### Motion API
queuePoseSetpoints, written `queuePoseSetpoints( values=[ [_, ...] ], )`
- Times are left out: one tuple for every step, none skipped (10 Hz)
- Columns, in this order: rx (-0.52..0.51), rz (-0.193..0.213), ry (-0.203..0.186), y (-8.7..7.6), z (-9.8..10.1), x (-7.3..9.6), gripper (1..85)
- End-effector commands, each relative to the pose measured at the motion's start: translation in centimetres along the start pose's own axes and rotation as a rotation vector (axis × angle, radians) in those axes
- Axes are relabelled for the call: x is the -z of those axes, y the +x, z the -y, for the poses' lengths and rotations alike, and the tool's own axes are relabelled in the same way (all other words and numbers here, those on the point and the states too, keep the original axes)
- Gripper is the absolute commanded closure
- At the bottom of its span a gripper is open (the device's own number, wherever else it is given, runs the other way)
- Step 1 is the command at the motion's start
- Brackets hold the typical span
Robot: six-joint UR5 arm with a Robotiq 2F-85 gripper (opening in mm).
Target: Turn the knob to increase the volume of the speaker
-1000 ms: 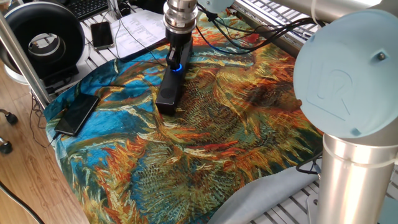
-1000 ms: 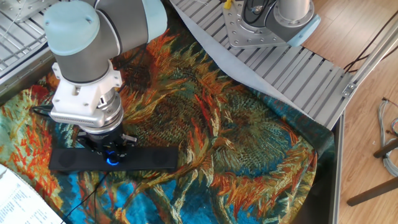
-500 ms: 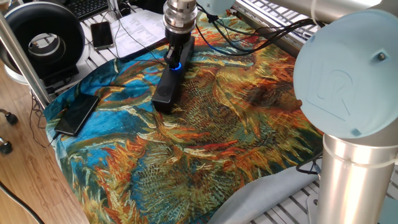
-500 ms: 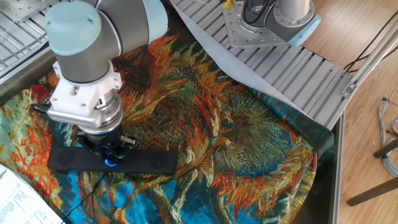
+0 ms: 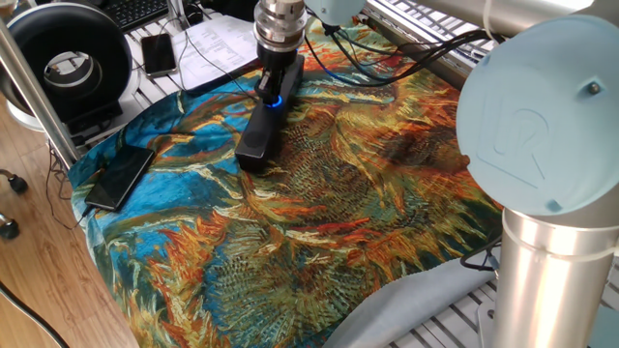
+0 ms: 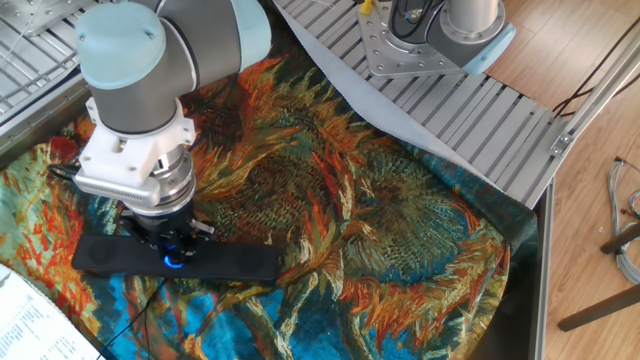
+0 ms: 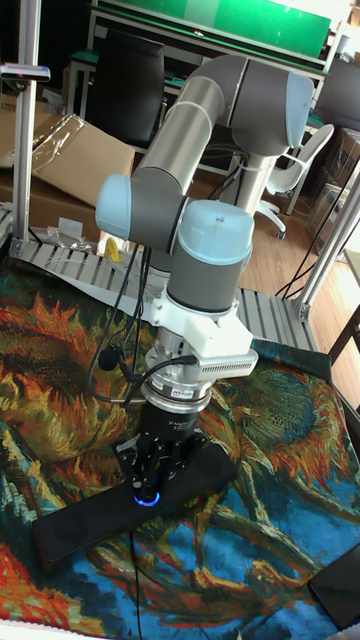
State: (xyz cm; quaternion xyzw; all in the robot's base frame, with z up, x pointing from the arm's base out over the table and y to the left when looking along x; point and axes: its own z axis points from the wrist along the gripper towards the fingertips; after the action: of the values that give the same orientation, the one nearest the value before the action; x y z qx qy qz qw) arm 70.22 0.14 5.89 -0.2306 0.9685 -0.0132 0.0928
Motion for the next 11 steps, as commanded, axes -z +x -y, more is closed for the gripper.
queuePoseSetpoints(
  values=[
    [-0.023, 0.009, 0.007, -0.2, 0.4, 0.1, 62.7],
    [-0.045, 0.018, 0.003, -0.4, 0.4, 0.2, 63.3],
    [-0.07, 0.023, 0.0, -0.5, 0.5, 0.2, 63.7],
    [-0.094, 0.029, 0.002, -0.7, 0.6, 0.2, 64.7],
    [-0.12, 0.035, 0.009, -0.8, 0.8, 0.2, 65.3],
    [-0.138, 0.042, 0.019, -1.0, 1.1, 0.2, 66.3],
    [-0.148, 0.044, 0.031, -1.0, 1.4, 0.3, 67.3],
    [-0.159, 0.048, 0.037, -1.1, 1.6, 0.3, 68.0],
    [-0.168, 0.055, 0.041, -1.2, 1.7, 0.3, 68.0],
    [-0.179, 0.066, 0.047, -1.5, 2.0, 0.3, 68.0],
    [-0.19, 0.072, 0.049, -1.6, 2.1, 0.3, 68.0]
  ],
)
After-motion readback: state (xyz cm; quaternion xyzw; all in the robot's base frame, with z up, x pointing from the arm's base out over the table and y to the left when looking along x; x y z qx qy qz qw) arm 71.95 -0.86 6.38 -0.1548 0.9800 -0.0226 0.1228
